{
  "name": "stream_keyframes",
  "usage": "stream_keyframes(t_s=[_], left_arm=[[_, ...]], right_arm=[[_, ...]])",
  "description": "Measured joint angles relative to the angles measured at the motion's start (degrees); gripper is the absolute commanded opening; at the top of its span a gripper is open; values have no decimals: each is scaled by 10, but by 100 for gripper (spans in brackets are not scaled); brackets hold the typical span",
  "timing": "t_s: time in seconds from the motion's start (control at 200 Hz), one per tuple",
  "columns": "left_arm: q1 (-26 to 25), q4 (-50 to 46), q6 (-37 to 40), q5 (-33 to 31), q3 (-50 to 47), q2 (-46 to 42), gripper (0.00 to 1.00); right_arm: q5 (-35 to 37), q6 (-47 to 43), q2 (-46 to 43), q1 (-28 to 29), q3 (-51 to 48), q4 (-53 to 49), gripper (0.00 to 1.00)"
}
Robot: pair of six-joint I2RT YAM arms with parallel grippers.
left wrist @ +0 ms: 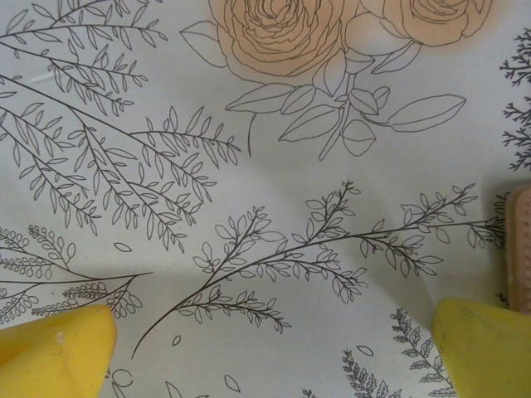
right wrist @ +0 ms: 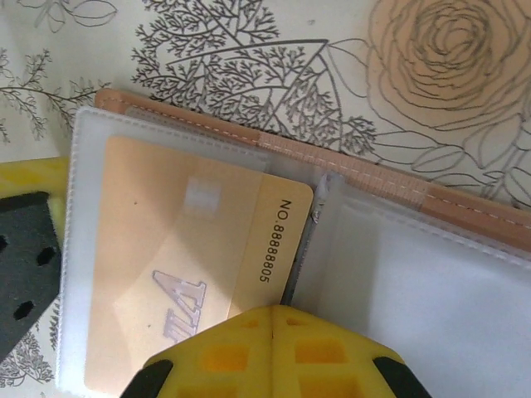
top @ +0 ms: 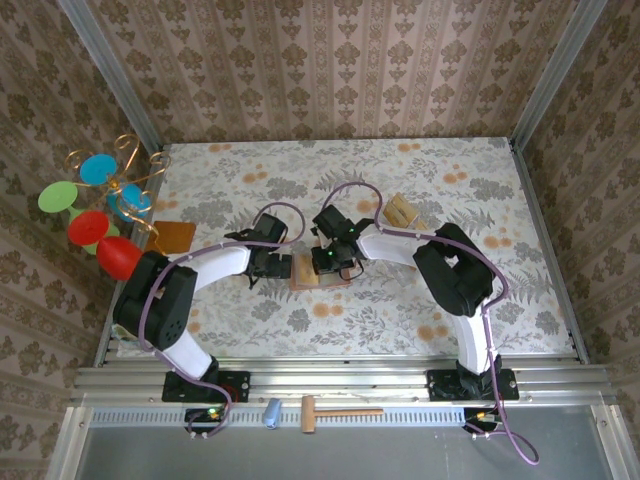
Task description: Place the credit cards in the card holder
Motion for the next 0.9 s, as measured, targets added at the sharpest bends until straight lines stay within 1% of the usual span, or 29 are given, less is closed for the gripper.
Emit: stream_keyframes(t_s=[0.68,0.9], left_arm=[[0,2,0,-2,0,0,100],[14,-2,0,0,0,-4,100]], right_arm=[[-21,18,1,3,2,6,0],[-21,19,-24,2,-8,13,0]])
